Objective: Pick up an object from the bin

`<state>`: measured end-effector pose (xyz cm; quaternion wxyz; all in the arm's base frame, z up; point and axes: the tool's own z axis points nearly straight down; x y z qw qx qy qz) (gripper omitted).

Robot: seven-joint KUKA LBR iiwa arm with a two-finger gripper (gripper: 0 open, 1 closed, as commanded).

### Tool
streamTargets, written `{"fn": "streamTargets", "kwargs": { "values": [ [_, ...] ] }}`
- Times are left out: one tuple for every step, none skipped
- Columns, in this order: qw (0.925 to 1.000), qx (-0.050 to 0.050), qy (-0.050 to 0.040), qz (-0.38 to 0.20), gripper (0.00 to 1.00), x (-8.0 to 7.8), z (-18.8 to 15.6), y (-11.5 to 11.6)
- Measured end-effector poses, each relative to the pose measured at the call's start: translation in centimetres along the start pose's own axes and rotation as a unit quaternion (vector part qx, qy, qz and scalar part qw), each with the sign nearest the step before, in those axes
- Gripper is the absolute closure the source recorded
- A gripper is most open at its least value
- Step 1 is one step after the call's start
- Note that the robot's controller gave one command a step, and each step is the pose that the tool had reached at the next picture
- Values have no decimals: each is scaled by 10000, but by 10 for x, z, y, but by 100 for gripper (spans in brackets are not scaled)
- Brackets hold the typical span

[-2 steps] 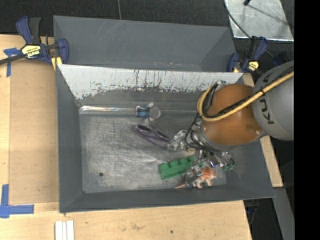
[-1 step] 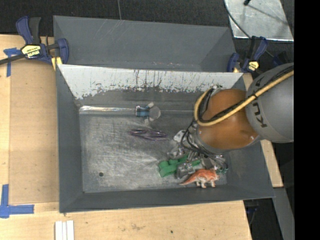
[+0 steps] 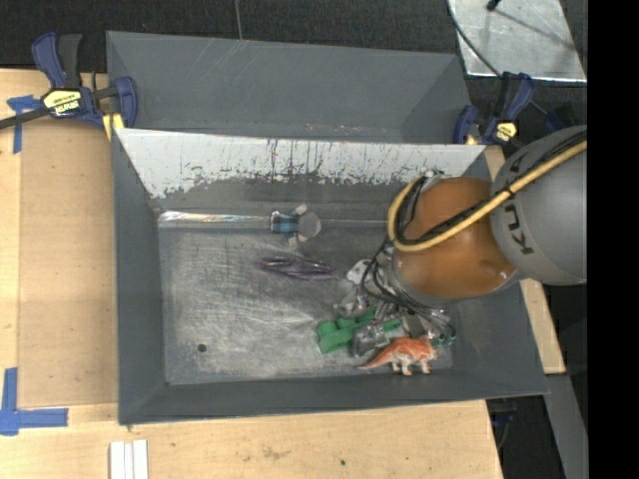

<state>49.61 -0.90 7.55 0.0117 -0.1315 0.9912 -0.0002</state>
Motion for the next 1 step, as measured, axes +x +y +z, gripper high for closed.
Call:
{"fn": "streamTargets", "kwargs": {
  "values": [
    [10000, -6, 26, -1, 100, 1, -3, 0]
  ]
}}
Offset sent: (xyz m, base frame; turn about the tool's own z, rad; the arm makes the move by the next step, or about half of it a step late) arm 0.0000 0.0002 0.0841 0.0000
